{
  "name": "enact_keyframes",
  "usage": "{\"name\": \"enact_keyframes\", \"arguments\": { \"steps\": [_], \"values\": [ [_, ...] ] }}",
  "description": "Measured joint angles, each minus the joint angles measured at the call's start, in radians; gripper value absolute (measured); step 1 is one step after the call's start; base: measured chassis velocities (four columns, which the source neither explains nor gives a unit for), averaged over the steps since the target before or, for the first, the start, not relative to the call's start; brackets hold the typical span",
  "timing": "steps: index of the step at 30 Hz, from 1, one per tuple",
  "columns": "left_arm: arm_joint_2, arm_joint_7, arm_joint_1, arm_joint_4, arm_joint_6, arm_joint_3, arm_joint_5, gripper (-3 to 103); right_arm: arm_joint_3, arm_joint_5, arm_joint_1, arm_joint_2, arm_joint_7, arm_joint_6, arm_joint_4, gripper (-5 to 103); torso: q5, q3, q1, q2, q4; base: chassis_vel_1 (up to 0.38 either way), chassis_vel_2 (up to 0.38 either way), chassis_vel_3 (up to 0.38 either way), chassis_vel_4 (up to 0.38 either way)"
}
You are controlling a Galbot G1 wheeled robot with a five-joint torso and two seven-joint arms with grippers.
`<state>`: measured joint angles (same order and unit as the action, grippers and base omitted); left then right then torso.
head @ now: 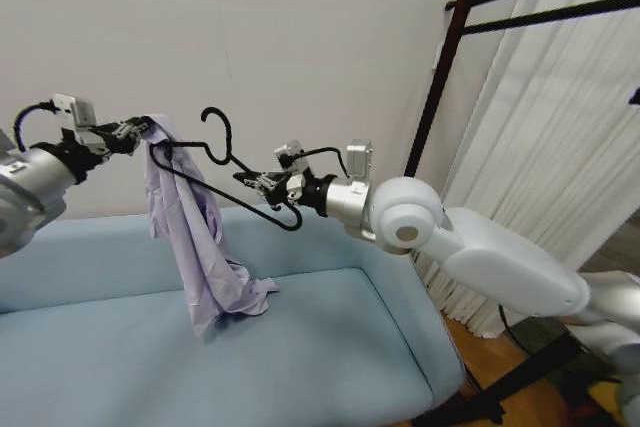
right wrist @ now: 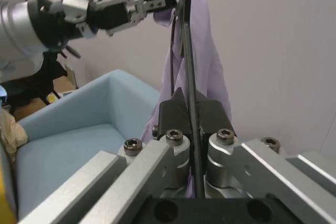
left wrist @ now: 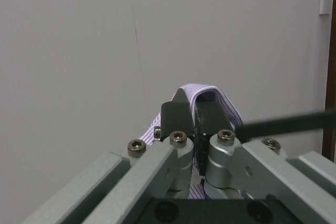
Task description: Pick up the clothes from the sofa and hang them on the clothes hanger.
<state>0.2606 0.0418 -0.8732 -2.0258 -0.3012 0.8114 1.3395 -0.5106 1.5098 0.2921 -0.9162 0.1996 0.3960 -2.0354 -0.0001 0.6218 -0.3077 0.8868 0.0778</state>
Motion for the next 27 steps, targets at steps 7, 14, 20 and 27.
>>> {"name": "enact_keyframes", "arguments": {
  "steps": [7,14,20,27],
  "values": [
    [0.016,0.012,-0.005,-0.017,-0.002,0.004,-0.004,1,0.013,-0.006,0.032,-0.036,0.016,0.022,0.046,2,0.0,0.0,0.0,0.0,0.0,0.0,0.0,0.0,0.0],
    [0.028,0.013,0.003,-0.03,-0.004,0.001,-0.006,1,-0.023,-0.054,0.001,-0.055,0.029,0.021,0.044,2,0.0001,0.0,0.0,0.0,0.0002,0.0,0.0,0.0,0.0],
    [0.025,0.012,0.017,-0.023,-0.004,0.008,-0.006,1,-0.061,-0.096,-0.048,-0.103,0.065,0.007,0.076,2,0.0001,0.0,0.0,0.0,0.0,0.0,0.0,0.0,0.0],
    [0.032,0.005,0.029,0.034,0.008,-0.001,-0.015,1,-0.057,-0.081,-0.038,-0.066,0.078,0.009,0.028,2,0.0,0.0,0.0,0.0,0.0002,0.0,0.0,0.0,0.0]
  ]
}}
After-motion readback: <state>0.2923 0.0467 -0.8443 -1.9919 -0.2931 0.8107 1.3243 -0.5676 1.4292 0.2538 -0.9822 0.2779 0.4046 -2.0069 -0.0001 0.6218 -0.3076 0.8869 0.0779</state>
